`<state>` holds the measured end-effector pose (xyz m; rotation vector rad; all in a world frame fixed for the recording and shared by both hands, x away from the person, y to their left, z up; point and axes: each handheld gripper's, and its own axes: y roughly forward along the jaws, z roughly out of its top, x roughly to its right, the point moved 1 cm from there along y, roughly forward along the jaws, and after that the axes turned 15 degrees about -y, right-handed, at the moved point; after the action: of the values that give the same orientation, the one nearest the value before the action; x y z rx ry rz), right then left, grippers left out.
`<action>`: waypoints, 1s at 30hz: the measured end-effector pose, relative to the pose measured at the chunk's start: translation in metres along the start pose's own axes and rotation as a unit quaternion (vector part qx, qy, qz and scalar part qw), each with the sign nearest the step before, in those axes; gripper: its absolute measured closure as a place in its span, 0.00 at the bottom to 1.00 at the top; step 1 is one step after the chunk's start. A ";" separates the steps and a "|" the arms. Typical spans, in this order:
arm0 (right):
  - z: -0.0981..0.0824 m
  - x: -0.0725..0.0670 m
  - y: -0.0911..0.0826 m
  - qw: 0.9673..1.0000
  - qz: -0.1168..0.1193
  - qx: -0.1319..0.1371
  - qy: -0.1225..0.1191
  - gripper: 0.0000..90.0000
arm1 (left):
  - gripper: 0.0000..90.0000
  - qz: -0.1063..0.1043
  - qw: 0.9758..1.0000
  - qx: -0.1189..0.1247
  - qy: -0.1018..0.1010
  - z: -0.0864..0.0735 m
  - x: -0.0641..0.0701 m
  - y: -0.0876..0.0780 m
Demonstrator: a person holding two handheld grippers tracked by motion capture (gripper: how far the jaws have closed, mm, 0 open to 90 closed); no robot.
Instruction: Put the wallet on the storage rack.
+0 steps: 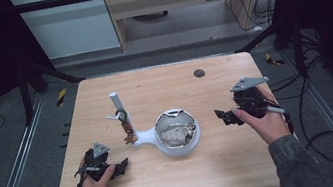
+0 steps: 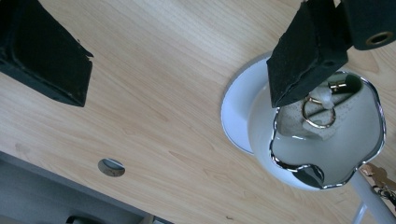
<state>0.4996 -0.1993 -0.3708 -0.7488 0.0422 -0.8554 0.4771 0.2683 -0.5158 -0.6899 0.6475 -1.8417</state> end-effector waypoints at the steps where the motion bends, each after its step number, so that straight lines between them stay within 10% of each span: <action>1: -0.002 0.000 0.000 1.000 -0.001 -0.001 0.001 0.07 | 0.00 0.000 1.000 0.000 0.000 0.000 0.000 0.000; 30: -0.070 -0.005 0.004 0.998 -0.007 -0.014 0.054 0.08 | 0.00 0.000 1.000 -0.001 0.001 0.000 0.000 0.000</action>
<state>0.4763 -0.2348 -0.4268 -0.7293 0.1452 -0.9089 0.4770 0.2684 -0.5157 -0.6894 0.6498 -1.8413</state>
